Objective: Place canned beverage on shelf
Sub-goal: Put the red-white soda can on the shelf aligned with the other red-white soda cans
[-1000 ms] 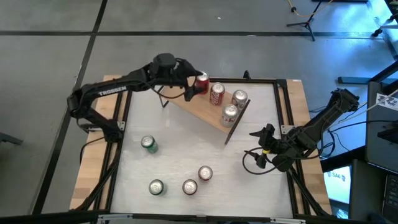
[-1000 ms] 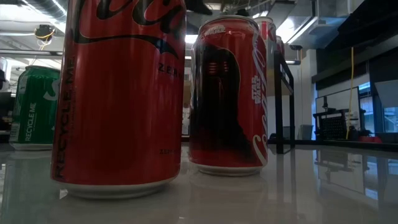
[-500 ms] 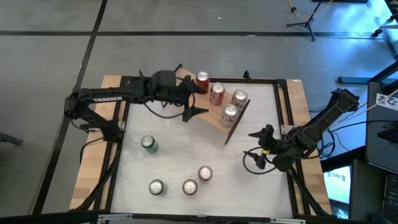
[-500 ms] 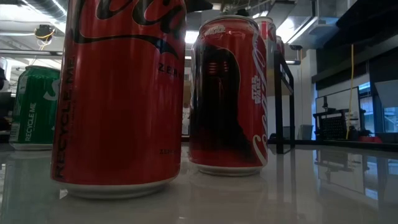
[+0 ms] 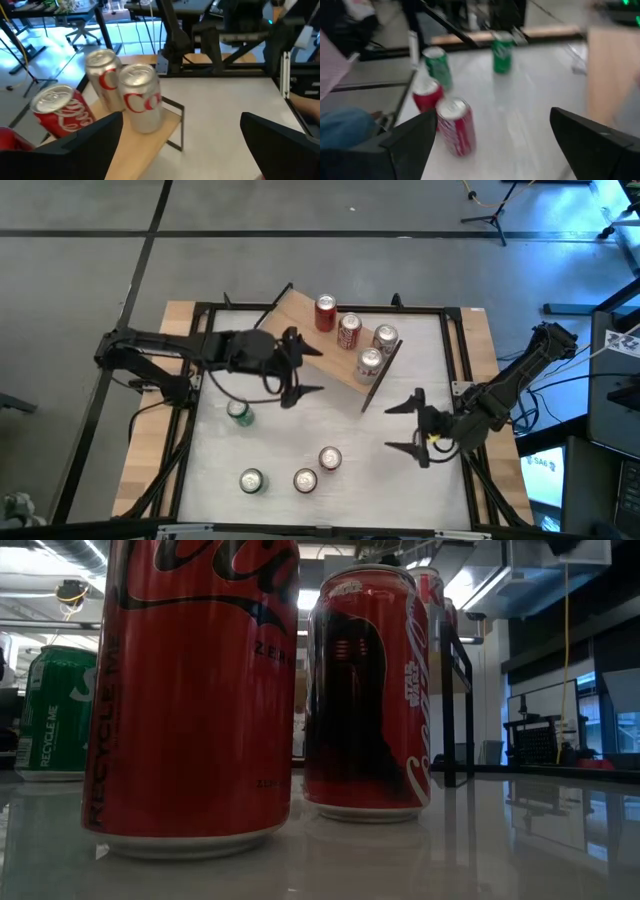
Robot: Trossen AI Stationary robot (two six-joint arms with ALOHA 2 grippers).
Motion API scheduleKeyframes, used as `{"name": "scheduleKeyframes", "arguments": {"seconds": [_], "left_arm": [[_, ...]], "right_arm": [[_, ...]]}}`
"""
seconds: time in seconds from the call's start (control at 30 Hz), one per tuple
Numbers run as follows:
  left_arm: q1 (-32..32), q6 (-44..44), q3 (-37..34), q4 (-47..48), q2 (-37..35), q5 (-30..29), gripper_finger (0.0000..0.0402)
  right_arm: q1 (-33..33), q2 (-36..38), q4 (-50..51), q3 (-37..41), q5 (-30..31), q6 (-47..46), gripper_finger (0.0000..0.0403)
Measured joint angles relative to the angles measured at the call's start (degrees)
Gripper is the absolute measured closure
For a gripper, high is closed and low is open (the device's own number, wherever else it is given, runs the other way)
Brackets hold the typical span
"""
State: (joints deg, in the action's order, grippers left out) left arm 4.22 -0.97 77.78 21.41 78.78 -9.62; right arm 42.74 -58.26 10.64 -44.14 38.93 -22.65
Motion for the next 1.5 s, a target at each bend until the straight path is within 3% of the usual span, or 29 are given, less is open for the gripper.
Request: {"name": "scheduleKeyframes", "arguments": {"seconds": [0.17,0.33,0.5,0.8,1.13,1.5], "left_arm": [[4.6,-0.6,0.0,0.0,0.0,-3.8,0.0009],[8.3,-3.2,0.0,0.0,0.0,-7.3,0.0009],[11.3,-4.6,0.0,0.1,0.0,-10.4,0.0009],[14.4,-5.0,0.0,0.0,0.0,-18.5,0.0009],[14.3,-4.9,0.0,-0.3,0.0,-20.3,0.0009],[14.3,-5.0,0.0,-1.0,0.0,-21.3,0.0009]], "right_arm": [[0.0,0.0,-8.4,0.0,-3.4,10.8,0.0022],[-0.3,-0.9,-8.1,-3.3,-6.7,13.9,0.0022],[-3.3,-4.9,-1.9,-9.6,-14.5,18.8,0.0022],[-14.4,-15.2,17.7,-23.3,-32.4,22.9,0.0022],[-19.9,-25.6,21.7,-30.8,-46.6,37.2,0.0022],[-23.2,-31.5,20.6,-32.0,-49.1,42.6,0.0022]]}}
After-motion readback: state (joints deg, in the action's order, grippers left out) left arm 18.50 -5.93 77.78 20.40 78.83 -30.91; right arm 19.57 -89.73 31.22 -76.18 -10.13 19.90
